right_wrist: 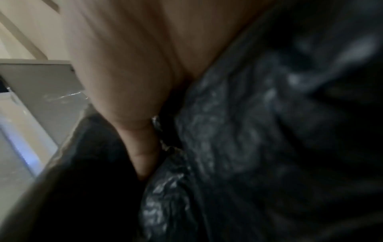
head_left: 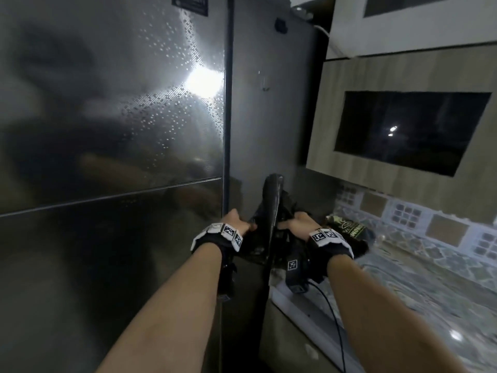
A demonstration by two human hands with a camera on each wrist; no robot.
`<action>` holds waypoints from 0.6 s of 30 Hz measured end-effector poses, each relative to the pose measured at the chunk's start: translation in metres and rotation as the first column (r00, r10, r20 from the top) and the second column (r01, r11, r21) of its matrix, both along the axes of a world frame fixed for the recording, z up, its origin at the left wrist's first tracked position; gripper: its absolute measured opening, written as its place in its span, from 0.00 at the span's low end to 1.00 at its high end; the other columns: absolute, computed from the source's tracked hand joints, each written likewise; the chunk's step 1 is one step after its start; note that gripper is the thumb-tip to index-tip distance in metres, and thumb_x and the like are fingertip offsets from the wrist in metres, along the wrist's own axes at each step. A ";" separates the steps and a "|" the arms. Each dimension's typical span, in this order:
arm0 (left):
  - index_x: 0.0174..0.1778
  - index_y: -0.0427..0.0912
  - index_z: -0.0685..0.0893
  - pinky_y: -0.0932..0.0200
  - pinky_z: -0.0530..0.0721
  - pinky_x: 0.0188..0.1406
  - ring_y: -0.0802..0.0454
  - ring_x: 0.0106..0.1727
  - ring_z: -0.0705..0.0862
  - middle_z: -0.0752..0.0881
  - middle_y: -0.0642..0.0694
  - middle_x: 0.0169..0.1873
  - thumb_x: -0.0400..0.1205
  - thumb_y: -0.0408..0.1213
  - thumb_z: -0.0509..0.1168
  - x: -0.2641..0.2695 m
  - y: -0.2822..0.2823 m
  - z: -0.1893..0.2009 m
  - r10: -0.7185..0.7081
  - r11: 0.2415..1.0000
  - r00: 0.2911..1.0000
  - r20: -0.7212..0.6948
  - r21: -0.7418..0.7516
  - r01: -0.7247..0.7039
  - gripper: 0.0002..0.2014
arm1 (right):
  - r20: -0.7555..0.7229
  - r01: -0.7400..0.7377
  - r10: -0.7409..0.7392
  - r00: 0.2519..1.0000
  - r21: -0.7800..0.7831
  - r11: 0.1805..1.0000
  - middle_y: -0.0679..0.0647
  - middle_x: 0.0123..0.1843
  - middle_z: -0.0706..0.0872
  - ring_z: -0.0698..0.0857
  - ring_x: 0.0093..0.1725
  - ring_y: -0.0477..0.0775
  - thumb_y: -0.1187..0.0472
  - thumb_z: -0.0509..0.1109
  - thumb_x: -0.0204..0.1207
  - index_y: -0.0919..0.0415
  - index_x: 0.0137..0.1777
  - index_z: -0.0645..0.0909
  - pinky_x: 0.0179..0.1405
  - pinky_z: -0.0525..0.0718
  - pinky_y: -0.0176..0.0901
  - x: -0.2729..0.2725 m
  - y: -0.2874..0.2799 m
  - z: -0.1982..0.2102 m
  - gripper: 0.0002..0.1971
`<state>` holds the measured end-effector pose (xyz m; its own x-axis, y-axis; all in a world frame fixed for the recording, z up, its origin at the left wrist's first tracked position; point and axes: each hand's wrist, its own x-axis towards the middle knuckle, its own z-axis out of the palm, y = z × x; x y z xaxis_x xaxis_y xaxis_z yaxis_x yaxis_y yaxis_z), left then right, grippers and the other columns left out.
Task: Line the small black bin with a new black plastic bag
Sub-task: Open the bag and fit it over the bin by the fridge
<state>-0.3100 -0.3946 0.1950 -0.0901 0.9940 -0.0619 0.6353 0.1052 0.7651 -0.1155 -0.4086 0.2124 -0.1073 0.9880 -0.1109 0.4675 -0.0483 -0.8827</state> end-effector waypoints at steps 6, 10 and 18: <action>0.62 0.47 0.79 0.54 0.78 0.63 0.46 0.60 0.83 0.83 0.45 0.59 0.67 0.58 0.75 0.023 -0.021 0.013 -0.074 0.997 0.958 0.277 0.049 0.063 0.31 | 0.059 0.119 -0.122 0.991 0.058 0.991 0.52 0.36 0.83 0.80 0.34 0.49 0.73 0.68 0.72 0.57 0.52 0.78 0.21 0.76 0.32 0.002 -0.006 0.004 0.12; 0.67 0.43 0.79 0.53 0.83 0.62 0.41 0.62 0.85 0.87 0.40 0.61 0.73 0.35 0.71 0.038 -0.105 0.023 0.047 0.995 0.999 0.009 0.083 -0.048 0.24 | 0.133 -0.037 0.042 0.990 -0.035 0.999 0.58 0.48 0.88 0.85 0.46 0.57 0.66 0.74 0.70 0.66 0.59 0.84 0.42 0.81 0.41 0.015 -0.065 0.022 0.17; 0.71 0.45 0.75 0.55 0.76 0.65 0.49 0.64 0.81 0.82 0.51 0.65 0.64 0.65 0.72 0.046 -0.114 0.044 -0.130 0.988 0.978 0.161 -0.067 0.142 0.42 | 0.282 -0.003 0.003 0.960 -0.002 1.000 0.61 0.51 0.88 0.86 0.47 0.61 0.57 0.68 0.69 0.63 0.51 0.85 0.51 0.82 0.47 0.021 -0.063 0.030 0.13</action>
<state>-0.2639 -0.5083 0.2393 0.0627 0.9878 -0.1425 0.5219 0.0892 0.8483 -0.0945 -0.4715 0.2428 -0.0745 0.9875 -0.1386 0.6973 -0.0478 -0.7152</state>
